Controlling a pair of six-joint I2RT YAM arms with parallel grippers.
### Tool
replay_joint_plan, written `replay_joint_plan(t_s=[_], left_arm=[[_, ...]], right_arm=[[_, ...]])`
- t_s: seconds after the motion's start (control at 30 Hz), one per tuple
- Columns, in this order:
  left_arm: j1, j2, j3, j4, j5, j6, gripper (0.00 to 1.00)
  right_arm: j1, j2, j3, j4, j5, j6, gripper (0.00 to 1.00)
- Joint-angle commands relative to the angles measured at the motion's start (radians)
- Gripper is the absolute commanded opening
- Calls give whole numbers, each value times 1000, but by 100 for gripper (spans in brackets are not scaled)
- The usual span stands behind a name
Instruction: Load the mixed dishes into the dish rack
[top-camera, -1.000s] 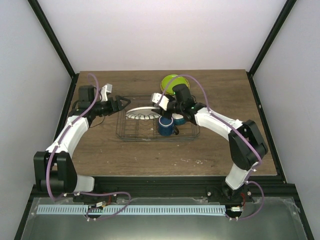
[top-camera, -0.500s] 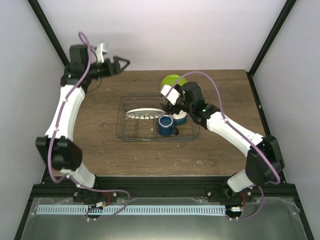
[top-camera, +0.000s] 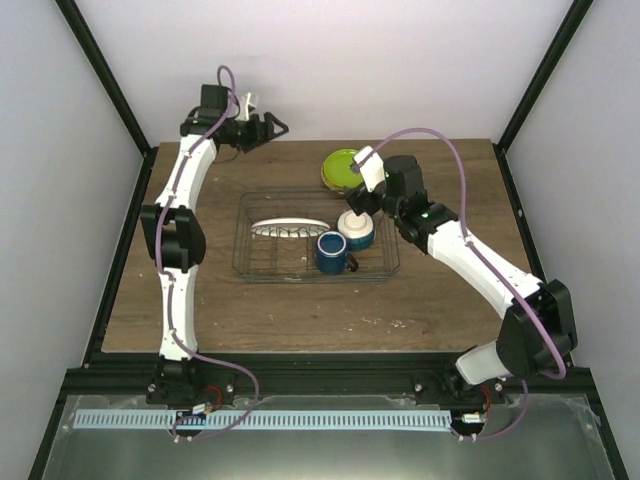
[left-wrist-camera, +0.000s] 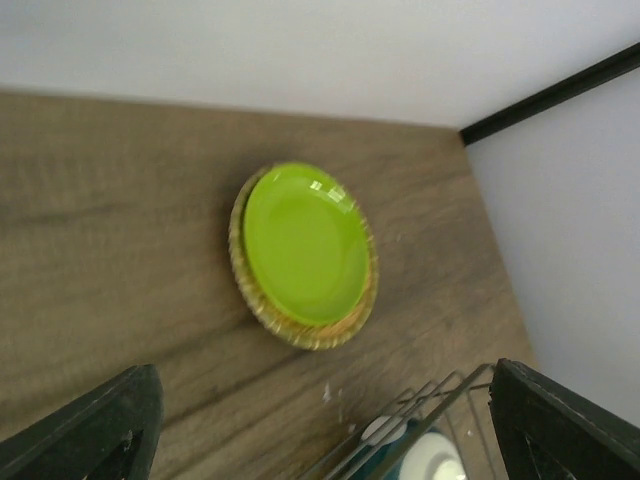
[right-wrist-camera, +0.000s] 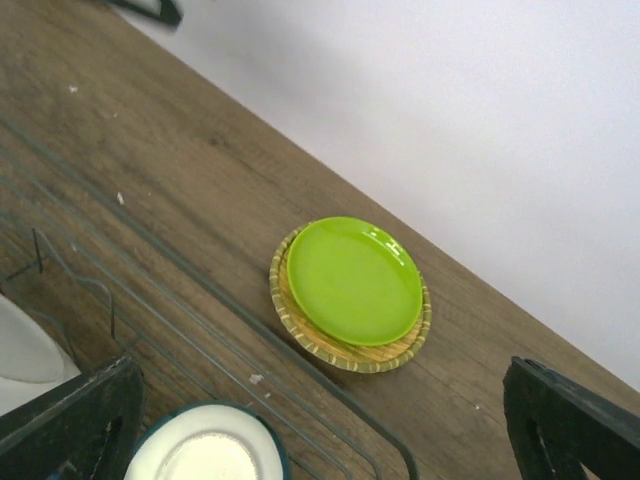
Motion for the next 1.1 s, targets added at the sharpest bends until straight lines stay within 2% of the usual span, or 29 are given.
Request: replay_joint_plan(t_s=[0.0, 0.13, 0.2, 0.33, 0.5, 0.63, 0.8, 1.07], left_arm=[[-31, -37, -64, 99, 14, 1, 91], [-39, -85, -192, 170, 4, -6, 91], [-38, -133, -278, 218, -2, -6, 91], [-33, -255, -448, 308, -10, 3, 91], [-10, -405, -608, 367, -18, 11, 91], [20, -485, -675, 385, -24, 12, 91], [50, -539, -736, 391, -26, 17, 91], [67, -596, -837, 421, -30, 12, 91]], right_arm=[[-21, -20, -4, 49, 86, 95, 100], [-178, 68, 41, 56, -33, 279, 99], [-260, 162, 132, 10, -112, 355, 98], [-355, 383, 359, -90, -247, 403, 97], [-439, 620, 602, -150, -492, 463, 83], [-460, 781, 801, -243, -599, 459, 75], [-459, 945, 994, -327, -674, 494, 73], [-446, 1042, 1016, -334, -691, 538, 73]])
